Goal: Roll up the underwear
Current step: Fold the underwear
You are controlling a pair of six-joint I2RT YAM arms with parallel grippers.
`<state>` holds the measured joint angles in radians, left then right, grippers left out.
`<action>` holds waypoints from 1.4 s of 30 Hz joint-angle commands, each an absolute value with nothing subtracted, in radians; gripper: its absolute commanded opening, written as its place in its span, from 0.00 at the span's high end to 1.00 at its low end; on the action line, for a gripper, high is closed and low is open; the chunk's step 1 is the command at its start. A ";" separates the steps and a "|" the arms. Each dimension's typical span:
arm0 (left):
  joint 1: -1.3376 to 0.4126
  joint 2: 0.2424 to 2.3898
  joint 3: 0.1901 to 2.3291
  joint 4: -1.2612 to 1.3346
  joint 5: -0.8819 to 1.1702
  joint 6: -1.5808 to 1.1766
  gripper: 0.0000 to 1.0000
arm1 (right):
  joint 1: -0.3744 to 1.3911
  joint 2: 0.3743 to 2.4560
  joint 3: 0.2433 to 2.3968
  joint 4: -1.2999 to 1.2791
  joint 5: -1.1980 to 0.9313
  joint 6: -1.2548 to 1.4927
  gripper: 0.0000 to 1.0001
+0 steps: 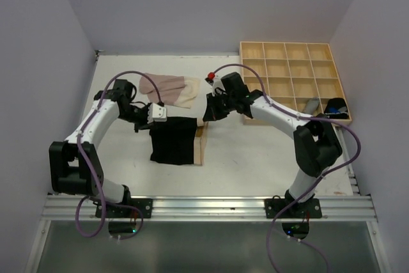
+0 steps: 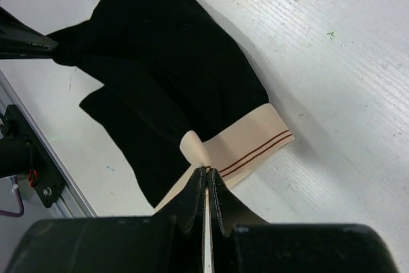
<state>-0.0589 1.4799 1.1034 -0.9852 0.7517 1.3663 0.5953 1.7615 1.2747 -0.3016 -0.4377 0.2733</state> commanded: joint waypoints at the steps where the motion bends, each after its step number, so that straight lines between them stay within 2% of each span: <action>1: -0.051 1.417 1.062 -1.061 0.787 1.459 1.00 | 0.611 1.678 1.249 -0.317 -0.454 0.230 1.00; 19: -0.052 1.397 0.847 -1.212 0.724 1.612 1.00 | 0.759 1.680 1.097 -0.331 -0.491 0.157 1.00; 22: -0.052 1.431 0.816 -1.189 0.696 1.608 0.86 | 0.779 1.703 1.104 -0.351 -0.473 0.141 1.00; 23: -0.052 1.436 0.812 -1.189 0.689 1.614 0.67 | 0.782 1.716 1.108 -0.359 -0.468 0.141 1.00; 24: -0.052 1.442 0.808 -1.190 0.689 1.620 0.58 | 0.782 1.720 1.118 -0.374 -0.453 0.143 0.92; 25: -0.052 1.439 0.808 -1.201 0.687 1.626 0.52 | 0.781 1.721 1.121 -0.379 -0.446 0.143 0.76; 26: -0.052 1.436 0.816 -1.204 0.695 1.631 0.42 | 0.781 1.706 1.120 -0.379 -0.437 0.146 0.70; 28: -0.052 1.424 0.865 -1.239 0.712 1.632 0.40 | 0.781 1.680 1.114 -0.368 -0.410 0.170 0.61; 30: -0.051 1.424 0.922 -1.261 0.758 1.611 0.40 | 0.781 1.632 1.109 -0.365 -0.385 0.201 0.60; 33: -0.041 1.457 1.054 -1.200 0.839 1.498 0.41 | 0.781 1.574 1.094 -0.354 -0.344 0.280 0.62; 35: -0.040 1.496 1.110 -1.132 0.864 1.349 0.43 | 0.782 1.552 1.056 -0.318 -0.344 0.343 0.72; 36: -0.043 1.508 1.115 -1.005 0.858 1.279 0.45 | 0.784 1.539 1.039 -0.280 -0.344 0.421 0.77; 37: -0.044 1.534 1.114 -0.950 0.848 1.155 0.46 | 0.793 1.540 1.022 -0.259 -0.350 0.454 0.86; 38: -0.044 1.551 1.114 -0.907 0.826 1.116 0.50 | 0.802 1.549 0.996 -0.246 -0.359 0.481 0.89; 42: -0.054 1.635 1.098 -0.732 0.756 0.961 0.58 | 0.864 1.623 0.976 -0.216 -0.330 0.554 0.93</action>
